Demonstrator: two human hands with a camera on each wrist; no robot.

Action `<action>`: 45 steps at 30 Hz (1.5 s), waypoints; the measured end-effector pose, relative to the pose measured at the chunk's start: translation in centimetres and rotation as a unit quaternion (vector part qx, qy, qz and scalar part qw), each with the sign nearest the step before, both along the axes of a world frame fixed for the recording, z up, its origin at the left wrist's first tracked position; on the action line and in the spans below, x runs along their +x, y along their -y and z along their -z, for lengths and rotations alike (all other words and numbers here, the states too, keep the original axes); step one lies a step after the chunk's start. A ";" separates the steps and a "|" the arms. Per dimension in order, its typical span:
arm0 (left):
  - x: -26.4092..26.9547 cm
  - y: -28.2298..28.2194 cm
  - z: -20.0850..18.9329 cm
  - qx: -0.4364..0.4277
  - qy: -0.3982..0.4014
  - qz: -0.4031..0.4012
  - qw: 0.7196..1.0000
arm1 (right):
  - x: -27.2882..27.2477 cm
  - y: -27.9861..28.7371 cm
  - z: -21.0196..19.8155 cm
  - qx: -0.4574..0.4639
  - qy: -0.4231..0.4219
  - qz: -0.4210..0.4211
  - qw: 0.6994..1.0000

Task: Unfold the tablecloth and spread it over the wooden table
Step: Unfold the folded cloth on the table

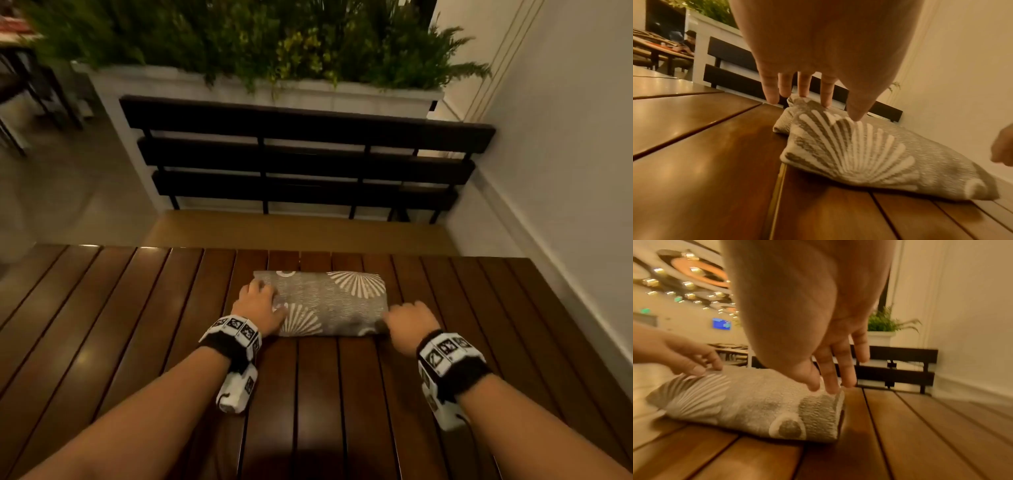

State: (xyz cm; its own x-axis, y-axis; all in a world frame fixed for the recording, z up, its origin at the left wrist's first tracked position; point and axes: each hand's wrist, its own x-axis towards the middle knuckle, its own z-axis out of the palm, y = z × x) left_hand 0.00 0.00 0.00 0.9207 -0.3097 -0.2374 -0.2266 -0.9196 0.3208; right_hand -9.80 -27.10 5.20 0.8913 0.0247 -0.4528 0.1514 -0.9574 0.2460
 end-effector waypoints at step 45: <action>-8.7 0.1 2.3 0.186 0.045 0.224 0.956 | -5.0 0.9 6.9 0.138 0.016 -0.116 0.983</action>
